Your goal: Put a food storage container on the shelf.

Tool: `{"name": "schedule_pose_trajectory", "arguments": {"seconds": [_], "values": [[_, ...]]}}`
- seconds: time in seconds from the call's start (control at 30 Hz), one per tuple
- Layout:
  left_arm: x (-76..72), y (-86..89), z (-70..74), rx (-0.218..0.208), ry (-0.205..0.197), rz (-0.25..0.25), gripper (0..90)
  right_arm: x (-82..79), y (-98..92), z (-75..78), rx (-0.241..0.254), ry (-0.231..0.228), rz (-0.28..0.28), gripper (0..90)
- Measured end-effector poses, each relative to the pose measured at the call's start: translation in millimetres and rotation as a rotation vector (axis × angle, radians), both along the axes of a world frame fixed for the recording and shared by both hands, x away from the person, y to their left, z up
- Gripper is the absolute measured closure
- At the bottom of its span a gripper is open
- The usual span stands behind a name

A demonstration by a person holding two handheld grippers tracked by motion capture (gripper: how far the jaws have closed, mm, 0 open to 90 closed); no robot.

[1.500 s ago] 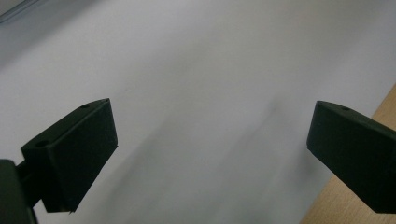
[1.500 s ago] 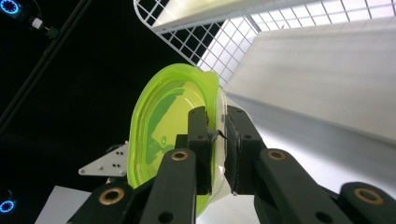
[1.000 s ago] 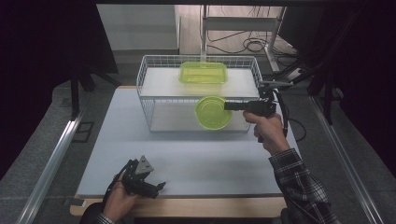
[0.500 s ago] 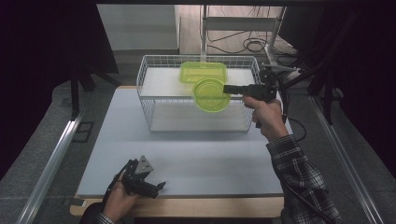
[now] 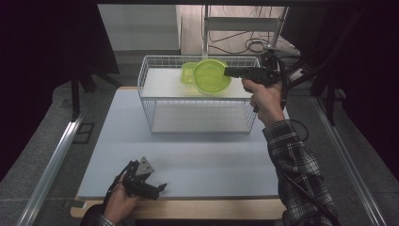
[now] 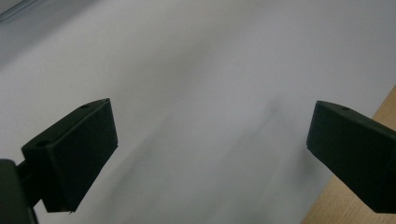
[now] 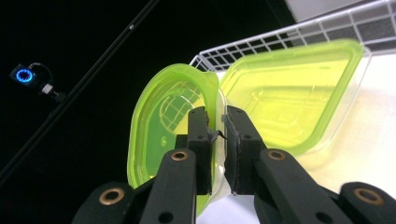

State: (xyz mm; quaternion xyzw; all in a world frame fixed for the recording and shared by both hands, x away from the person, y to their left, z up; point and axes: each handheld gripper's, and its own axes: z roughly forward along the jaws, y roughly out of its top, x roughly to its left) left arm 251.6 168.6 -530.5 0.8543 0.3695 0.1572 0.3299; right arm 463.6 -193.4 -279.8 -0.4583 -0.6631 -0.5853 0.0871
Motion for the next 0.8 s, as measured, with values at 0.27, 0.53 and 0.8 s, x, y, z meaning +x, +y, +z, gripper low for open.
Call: {"name": "schedule_pose_trajectory", "arguments": {"seconds": [0.27, 0.53, 0.8], "values": [[0.0, 0.1, 0.0, 0.000, 0.001, 0.000, 1.6, 9.7, 5.9, 9.2, -0.009, -0.015, -0.036, 81.0], [-0.2, 0.1, 0.1, 0.000, 0.001, -0.003, 1.7, 21.6, 16.1, 14.5, -0.036, -0.024, -0.079, 81.0], [-0.3, 1.4, 0.2, -0.003, -0.001, -0.002, 1.7, 33.3, 25.1, 15.9, -0.072, -0.028, -0.125, 80.9]]}}
